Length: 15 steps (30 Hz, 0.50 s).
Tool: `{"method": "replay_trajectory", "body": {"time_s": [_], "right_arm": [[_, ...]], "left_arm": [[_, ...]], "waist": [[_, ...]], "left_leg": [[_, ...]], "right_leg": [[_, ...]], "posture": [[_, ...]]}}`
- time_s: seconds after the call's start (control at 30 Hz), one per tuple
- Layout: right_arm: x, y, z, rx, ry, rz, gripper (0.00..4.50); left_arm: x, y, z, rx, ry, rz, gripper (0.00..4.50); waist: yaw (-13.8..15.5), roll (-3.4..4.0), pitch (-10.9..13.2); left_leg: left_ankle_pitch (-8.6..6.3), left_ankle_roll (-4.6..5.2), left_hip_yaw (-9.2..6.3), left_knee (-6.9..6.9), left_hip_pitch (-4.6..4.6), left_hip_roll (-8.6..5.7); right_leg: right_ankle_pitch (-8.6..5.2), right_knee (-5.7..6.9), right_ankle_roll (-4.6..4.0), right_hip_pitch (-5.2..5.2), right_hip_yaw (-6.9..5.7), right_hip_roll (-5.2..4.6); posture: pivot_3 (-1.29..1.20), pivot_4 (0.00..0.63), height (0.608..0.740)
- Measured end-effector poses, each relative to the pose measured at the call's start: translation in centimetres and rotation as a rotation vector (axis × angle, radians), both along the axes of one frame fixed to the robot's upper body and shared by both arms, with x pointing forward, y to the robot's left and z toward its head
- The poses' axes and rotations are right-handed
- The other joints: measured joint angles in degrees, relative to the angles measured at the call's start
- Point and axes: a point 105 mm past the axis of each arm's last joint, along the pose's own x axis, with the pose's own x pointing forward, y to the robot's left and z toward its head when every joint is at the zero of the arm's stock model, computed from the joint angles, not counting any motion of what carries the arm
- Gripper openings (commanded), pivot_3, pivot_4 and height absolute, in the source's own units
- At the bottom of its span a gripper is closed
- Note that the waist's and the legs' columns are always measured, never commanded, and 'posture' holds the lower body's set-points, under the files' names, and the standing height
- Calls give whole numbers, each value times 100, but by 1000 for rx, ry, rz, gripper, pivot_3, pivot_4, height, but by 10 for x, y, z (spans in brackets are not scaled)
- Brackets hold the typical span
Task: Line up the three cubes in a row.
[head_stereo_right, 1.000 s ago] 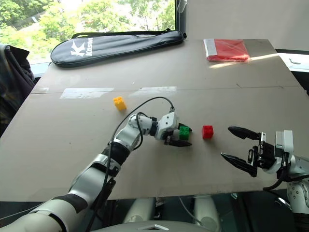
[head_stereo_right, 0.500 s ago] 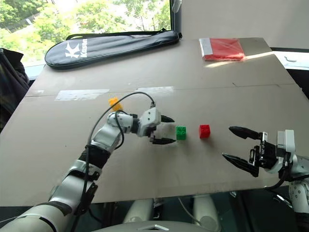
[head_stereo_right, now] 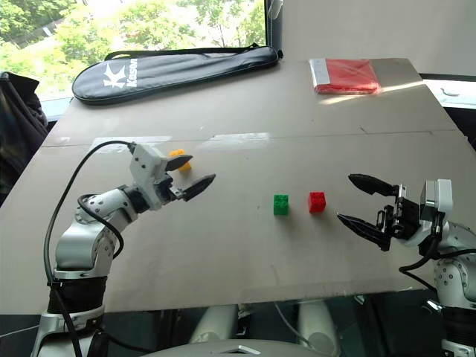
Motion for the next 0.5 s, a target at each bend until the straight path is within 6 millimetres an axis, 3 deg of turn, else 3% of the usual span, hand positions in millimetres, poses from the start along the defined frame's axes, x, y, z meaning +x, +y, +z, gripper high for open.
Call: {"method": "replay_trajectory", "body": {"time_s": [0.23,0.5], "right_arm": [[14,-4,3,41,9,-44,4500],[11,-9,-6,30,21,-47,4500]], "left_arm": [[9,13,-20,-33,-24,312,4455],[18,18,-32,-23,-44,475,4455]], "waist": [[48,-1,0],[26,-2,-1]], "left_leg": [[0,0,-1,0,-5,-10],[0,0,6,0,0,-9]], "right_leg": [[1,-2,-1,0,-3,-9],[1,1,-1,0,-1,-7]], "posture": [[0,150,694],[0,150,694]]}}
